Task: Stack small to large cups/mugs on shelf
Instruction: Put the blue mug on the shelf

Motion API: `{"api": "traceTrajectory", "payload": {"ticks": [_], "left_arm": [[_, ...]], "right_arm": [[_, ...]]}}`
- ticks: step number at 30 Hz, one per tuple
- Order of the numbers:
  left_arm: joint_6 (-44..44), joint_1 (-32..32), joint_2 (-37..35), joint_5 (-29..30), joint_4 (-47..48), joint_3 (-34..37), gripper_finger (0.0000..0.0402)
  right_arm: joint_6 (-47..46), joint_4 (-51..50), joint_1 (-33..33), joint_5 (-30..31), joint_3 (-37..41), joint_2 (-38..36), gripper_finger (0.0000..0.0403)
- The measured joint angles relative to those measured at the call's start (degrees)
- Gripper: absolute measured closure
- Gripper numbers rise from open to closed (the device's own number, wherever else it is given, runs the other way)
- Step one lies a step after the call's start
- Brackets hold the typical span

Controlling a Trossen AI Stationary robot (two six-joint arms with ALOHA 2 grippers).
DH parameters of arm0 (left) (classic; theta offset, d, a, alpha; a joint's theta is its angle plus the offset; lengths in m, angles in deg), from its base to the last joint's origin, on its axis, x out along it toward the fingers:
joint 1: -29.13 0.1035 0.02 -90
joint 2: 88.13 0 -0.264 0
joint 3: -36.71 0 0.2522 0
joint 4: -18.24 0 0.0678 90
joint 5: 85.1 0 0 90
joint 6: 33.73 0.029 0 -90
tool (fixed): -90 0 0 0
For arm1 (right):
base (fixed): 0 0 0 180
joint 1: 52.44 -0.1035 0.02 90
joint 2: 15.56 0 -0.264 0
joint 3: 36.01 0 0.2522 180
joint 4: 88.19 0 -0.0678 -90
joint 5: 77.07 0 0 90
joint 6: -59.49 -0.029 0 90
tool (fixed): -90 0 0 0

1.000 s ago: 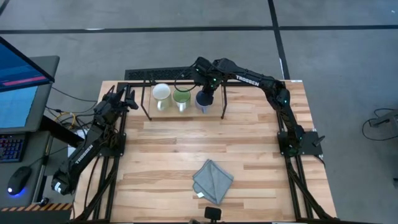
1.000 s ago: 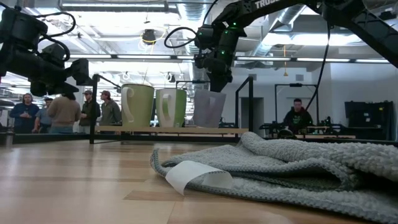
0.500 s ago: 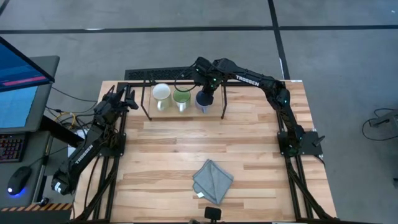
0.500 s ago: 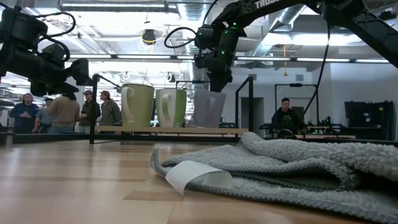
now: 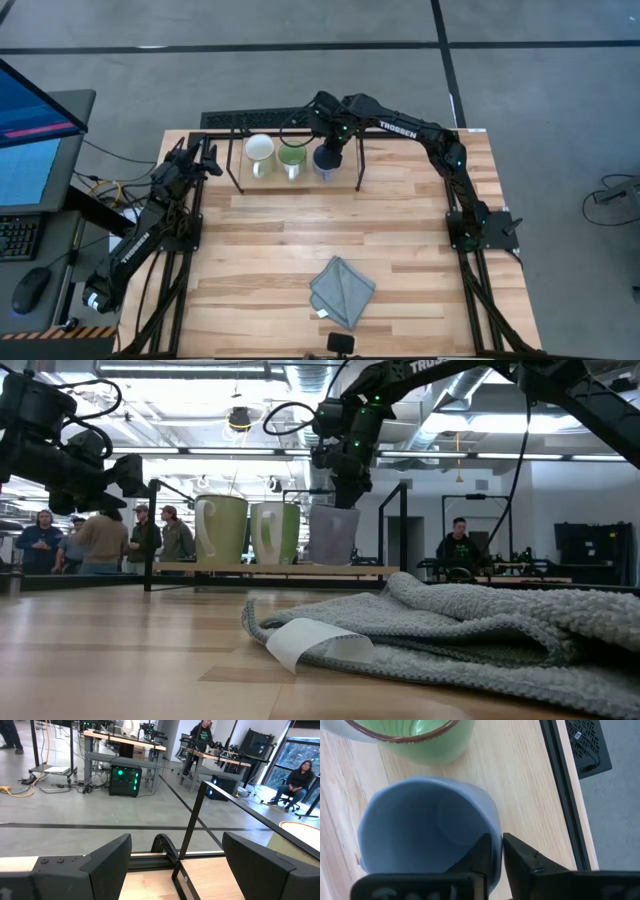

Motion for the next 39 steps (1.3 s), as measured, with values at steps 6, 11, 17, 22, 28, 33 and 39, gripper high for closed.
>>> {"api": "traceTrajectory", "payload": {"ticks": [6, 11, 17, 22, 28, 33, 39], "left_arm": [[0.0, 0.0, 0.02, 0.0, 0.0, 0.0, 0.0097], [0.0, 0.02, 0.01, 0.0, 0.0, 0.0, 0.0097], [0.0, 0.02, 0.02, 0.0, 0.0, 0.0, 0.0097], [0.0, 0.01, 0.01, 0.0, 0.0, 0.0, 0.0097], [0.0, 0.02, 0.01, 0.0, 0.0, 0.0, 0.0097], [0.0, 0.0, 0.0, 0.0, 0.0, 0.0, 0.0097], [0.0, 0.0, 0.02, 0.0, 0.0, 0.0, 0.0097]], "right_arm": [[1.44, -0.44, -0.5, 0.01, -0.02, 0.0, 0.0319], [1.53, -0.52, -0.75, -0.02, -0.02, 0.0, 0.0316], [1.53, -1.25, -0.72, 0.02, -0.02, 0.0, 0.0315], [1.53, -1.2, -0.74, -0.04, -0.02, -0.01, 0.0315], [1.64, -1.2, -0.66, 0.28, -0.02, -0.02, 0.0315], [1.69, -1.18, -0.14, 0.46, -0.02, -0.02, 0.0315], [1.68, -1.17, 0.66, 0.52, -0.02, -0.02, 0.0315]]}}
